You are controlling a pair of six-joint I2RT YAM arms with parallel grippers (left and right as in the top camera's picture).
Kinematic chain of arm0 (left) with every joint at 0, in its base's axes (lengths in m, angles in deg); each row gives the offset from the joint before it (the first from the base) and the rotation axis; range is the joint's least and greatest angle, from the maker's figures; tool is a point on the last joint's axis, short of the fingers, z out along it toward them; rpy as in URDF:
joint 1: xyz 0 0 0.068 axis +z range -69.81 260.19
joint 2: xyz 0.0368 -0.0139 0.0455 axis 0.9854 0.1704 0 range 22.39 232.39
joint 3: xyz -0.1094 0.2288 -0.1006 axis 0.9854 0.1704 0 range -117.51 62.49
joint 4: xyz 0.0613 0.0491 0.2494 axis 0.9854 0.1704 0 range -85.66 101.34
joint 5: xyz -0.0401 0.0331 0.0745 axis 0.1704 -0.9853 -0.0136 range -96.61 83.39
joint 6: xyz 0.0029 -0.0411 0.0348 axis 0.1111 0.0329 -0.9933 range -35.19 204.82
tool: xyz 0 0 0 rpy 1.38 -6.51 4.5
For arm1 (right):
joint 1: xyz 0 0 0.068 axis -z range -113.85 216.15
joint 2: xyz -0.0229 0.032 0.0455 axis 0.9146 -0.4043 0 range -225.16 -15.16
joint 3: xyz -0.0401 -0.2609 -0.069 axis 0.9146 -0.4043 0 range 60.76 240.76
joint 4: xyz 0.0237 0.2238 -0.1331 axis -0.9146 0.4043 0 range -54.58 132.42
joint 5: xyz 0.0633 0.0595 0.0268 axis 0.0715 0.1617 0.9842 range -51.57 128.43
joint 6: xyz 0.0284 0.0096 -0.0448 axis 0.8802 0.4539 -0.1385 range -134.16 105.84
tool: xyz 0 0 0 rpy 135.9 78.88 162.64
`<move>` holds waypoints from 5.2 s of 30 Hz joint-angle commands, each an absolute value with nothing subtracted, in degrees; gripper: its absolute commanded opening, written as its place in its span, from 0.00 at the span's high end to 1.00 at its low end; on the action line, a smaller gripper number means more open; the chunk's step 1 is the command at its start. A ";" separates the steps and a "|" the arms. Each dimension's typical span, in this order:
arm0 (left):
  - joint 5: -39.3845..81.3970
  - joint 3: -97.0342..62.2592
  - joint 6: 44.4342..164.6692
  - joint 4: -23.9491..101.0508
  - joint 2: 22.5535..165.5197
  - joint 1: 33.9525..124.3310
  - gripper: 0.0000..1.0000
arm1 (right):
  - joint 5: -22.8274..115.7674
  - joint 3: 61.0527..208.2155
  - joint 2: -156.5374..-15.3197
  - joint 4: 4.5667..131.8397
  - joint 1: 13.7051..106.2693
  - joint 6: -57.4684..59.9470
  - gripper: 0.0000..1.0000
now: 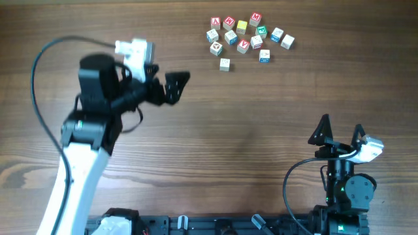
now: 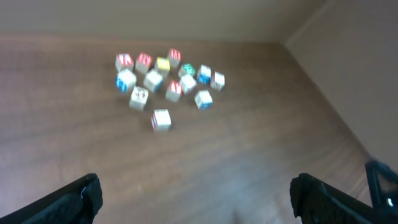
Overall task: Form a tower
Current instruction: 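Reach the left gripper forward to the soccer-ball block near the cluster, then close the left gripper on the soccer-ball block and lift it, then carry the soccer-ball block with the left gripper toward the table center, then lower the soccer-ball block onto the table and open the left gripper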
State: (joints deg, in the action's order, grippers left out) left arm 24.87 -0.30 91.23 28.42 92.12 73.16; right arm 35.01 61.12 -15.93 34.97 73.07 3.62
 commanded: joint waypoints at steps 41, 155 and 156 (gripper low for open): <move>4.20 -31.35 83.71 0.81 158.39 58.34 0.50 | 35.77 61.05 -15.58 34.77 73.31 4.02 0.00; -34.03 -5.10 112.96 36.73 107.97 46.39 0.00 | 35.77 61.05 -15.58 34.77 73.31 4.04 0.00; -33.29 -5.13 112.91 38.28 105.52 48.57 0.00 | 35.77 61.05 -15.58 34.77 73.31 4.04 0.00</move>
